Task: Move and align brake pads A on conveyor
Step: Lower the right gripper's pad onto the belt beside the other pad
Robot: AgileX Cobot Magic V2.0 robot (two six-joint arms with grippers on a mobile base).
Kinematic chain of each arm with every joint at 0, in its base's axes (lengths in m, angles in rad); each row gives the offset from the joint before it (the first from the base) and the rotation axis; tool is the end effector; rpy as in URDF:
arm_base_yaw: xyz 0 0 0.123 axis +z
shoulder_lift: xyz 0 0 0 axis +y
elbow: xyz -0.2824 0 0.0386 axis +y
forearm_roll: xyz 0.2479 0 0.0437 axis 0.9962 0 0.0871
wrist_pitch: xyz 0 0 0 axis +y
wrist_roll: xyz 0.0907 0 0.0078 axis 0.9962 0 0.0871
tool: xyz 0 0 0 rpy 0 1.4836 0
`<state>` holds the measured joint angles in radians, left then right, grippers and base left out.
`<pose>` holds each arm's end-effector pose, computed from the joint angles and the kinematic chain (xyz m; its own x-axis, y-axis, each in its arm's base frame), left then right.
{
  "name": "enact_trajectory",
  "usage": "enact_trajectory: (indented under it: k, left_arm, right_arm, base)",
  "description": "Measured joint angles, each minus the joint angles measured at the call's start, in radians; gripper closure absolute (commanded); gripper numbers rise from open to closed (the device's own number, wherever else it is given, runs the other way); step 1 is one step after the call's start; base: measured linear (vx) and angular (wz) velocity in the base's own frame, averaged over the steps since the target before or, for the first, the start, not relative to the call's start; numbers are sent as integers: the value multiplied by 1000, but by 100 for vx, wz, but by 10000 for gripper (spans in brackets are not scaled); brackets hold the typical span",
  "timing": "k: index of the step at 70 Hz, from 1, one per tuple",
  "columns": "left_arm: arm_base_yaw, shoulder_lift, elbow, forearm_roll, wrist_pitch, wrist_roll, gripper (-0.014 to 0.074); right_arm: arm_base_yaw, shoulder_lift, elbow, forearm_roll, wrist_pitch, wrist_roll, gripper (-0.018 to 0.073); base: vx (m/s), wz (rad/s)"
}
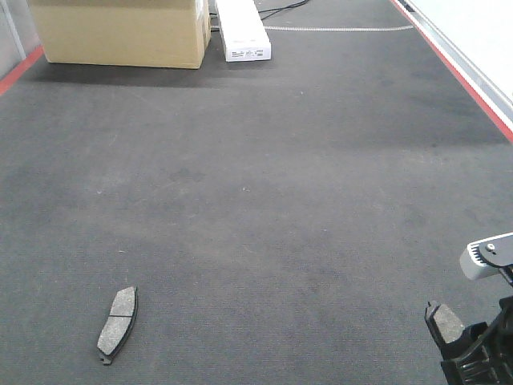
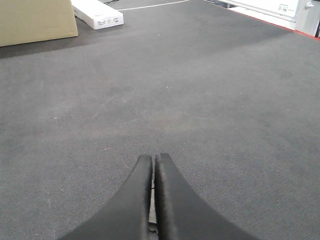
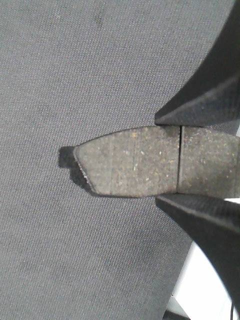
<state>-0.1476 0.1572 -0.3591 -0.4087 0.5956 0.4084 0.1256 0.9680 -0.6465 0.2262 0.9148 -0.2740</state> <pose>0.0433 -0.0270 0.2743 -0.2378 0.0986 -0.9663 0.3721 0.9282 0.0031 0.1550 0.0359 0.2593 -0.8654 -0.2423 -0.4385 -0.3164 0.9430 0.1033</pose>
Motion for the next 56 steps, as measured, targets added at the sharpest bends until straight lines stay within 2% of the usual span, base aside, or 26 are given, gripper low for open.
enact_trajectory:
  k: [56]
  left_arm:
    - [0, 0, 0, 1, 2, 0, 603]
  right_arm:
    - [0, 0, 0, 0, 0, 0, 559]
  base:
    - [0, 0]
